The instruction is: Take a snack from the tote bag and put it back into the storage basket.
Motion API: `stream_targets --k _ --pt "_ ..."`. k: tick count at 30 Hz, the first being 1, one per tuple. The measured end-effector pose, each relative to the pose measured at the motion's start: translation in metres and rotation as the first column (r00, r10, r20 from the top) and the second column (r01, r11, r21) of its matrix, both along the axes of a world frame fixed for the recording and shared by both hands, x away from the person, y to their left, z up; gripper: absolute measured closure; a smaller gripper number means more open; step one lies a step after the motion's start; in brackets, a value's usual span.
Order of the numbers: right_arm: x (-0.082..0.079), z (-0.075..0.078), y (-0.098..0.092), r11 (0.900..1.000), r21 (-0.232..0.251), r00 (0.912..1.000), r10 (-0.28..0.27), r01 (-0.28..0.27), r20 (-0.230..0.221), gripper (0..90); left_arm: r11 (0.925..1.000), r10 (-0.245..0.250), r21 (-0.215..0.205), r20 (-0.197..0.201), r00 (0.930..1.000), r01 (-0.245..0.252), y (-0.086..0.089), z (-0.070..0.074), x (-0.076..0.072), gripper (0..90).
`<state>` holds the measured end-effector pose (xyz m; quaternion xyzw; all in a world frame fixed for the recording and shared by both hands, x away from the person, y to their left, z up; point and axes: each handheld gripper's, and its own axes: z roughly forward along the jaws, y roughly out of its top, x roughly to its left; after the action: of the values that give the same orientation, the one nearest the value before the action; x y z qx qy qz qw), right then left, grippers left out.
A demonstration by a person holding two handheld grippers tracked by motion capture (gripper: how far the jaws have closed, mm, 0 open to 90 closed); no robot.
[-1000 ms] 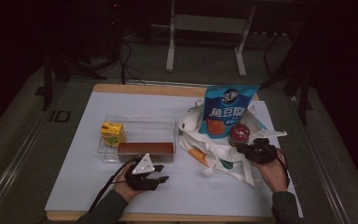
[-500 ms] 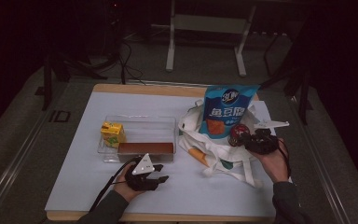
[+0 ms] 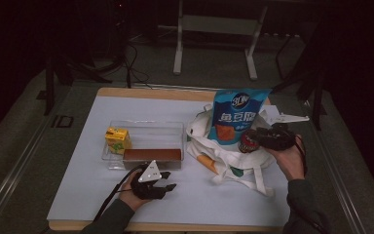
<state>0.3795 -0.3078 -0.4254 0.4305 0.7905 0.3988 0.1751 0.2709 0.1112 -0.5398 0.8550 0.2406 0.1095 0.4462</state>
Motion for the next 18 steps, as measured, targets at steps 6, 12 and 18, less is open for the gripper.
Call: stream_targets --k 6,12,18 --pt "0.006 0.009 0.002 1.0 -0.015 0.9997 -0.012 0.012 0.023 49.5 1.0 -0.003 0.004 0.0 1.0 0.003 0.0 0.0 0.0 50.7" --pt "0.012 0.015 0.002 1.0 -0.015 0.9992 -0.015 0.015 0.037 48.4 1.0 -0.002 0.004 -0.001 1.0 0.002 0.0 0.0 0.0 50.6" --pt "0.017 0.022 0.001 1.0 -0.001 0.998 -0.025 0.025 0.058 47.8 1.0 -0.001 0.006 -0.003 1.0 0.001 -0.001 0.0 0.0 50.6"
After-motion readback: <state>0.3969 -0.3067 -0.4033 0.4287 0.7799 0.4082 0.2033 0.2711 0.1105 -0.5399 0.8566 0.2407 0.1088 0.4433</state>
